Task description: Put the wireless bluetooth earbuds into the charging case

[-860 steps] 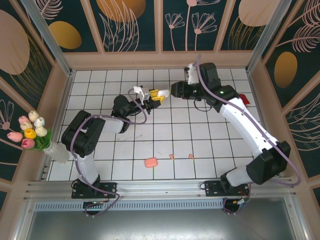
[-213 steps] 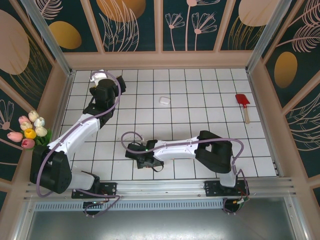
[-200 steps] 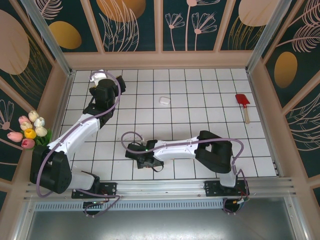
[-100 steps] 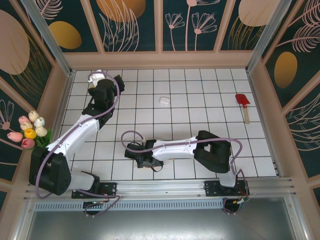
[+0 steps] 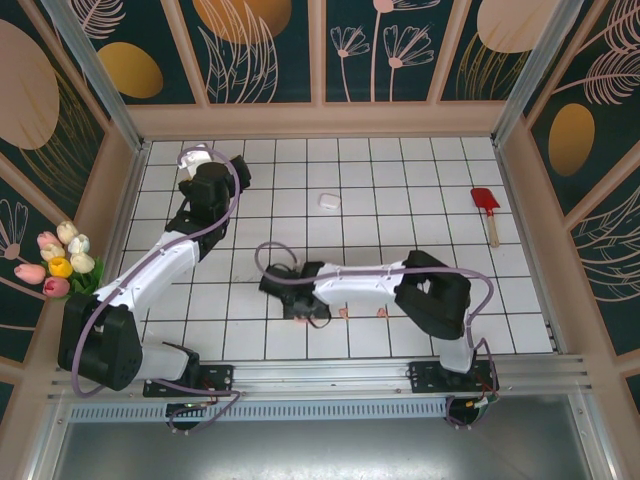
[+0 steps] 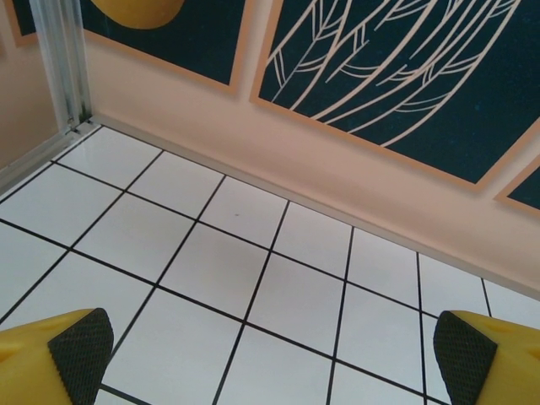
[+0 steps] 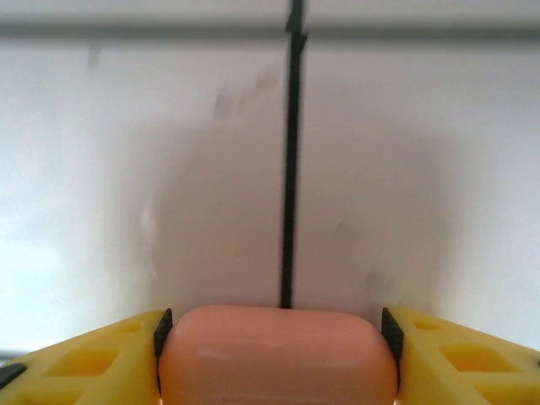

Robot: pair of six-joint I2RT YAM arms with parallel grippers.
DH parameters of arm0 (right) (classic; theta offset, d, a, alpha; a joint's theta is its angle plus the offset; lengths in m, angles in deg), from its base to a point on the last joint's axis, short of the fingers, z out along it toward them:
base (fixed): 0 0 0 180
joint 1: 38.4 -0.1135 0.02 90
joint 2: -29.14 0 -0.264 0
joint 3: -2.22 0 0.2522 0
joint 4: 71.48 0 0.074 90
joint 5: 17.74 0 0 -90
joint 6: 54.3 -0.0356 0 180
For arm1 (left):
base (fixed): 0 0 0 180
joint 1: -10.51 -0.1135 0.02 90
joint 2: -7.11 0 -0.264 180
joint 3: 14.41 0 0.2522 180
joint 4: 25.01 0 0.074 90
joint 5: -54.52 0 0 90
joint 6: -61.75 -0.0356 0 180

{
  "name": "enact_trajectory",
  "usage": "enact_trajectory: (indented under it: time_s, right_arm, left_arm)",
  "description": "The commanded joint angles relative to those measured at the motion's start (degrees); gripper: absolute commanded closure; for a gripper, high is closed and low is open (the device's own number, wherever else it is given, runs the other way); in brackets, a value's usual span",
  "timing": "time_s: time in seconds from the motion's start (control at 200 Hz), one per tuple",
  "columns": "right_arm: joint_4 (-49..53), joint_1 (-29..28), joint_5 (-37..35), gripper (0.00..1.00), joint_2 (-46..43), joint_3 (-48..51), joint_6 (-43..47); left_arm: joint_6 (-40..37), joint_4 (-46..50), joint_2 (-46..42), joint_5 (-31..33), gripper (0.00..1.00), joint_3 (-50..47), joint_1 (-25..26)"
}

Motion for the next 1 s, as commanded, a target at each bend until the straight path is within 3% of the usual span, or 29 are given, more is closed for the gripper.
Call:
enact_trajectory:
  time_s: [0.0,0.245,0.41,0.751,0.996]
  right_arm:
    - [-1.6,6.0,-1.9,0.46,-4.7,-0.5,5.8]
    - [-2.0,18.7,-1.4,0.46,-2.3,-5.9,16.5]
    - [-2.0,24.1,-0.4,0.46,1.6,-7.0,21.3]
    - [0.2,26.4,-0.6,0.45,7.4,-9.2,24.6]
    - [4.0,26.3,-0.2,0.28,8.4,-10.6,21.1]
  left_arm:
    - [0.8,-2.0,1.4,-2.4,0.02,-0.2,0.2]
    - [1.8,-3.8,3.8,-10.0,0.02,-0.9,0.1]
    - [4.8,-5.3,5.6,-15.9,0.02,-2.1,0.2]
    - [12.4,-8.4,8.2,-21.7,0.01,-4.3,0.4]
    - [17.6,-8.2,9.7,-23.8,0.02,-5.4,0.6]
